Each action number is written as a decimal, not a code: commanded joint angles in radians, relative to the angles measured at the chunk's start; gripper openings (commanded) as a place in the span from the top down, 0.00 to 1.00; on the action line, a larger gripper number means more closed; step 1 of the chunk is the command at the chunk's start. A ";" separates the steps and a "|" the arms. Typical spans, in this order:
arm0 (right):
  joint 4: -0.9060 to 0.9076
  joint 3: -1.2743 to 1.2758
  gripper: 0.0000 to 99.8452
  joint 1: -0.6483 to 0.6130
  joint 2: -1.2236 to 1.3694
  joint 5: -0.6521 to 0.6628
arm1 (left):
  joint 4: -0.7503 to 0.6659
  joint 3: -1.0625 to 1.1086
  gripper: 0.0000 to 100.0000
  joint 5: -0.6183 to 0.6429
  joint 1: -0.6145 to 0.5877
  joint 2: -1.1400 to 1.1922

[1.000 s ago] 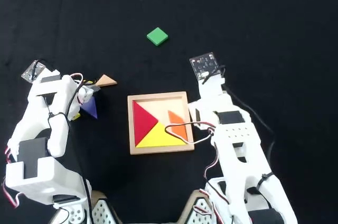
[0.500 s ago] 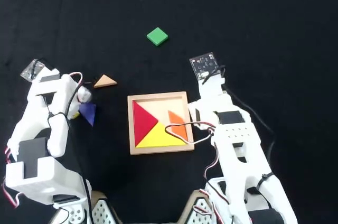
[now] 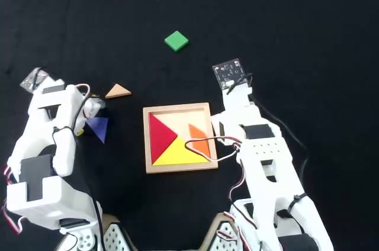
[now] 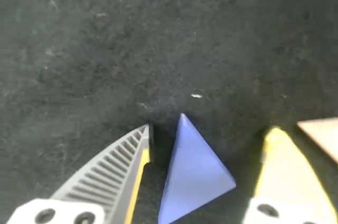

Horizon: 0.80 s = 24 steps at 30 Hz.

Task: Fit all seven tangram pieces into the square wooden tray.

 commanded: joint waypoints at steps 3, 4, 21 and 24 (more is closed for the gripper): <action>-0.021 -0.002 0.99 -0.017 -0.030 0.011 | 0.048 -0.019 0.62 -0.083 0.081 -0.018; -0.021 -0.002 0.99 -0.017 -0.030 0.011 | 0.064 -0.027 0.62 -0.089 0.077 -0.035; 0.253 -0.535 0.90 -0.578 0.205 -0.091 | 0.181 0.444 0.62 -0.416 -0.231 -1.117; 0.247 -0.699 0.90 -0.640 0.415 -0.097 | 0.140 0.545 0.62 -0.474 -0.378 -1.237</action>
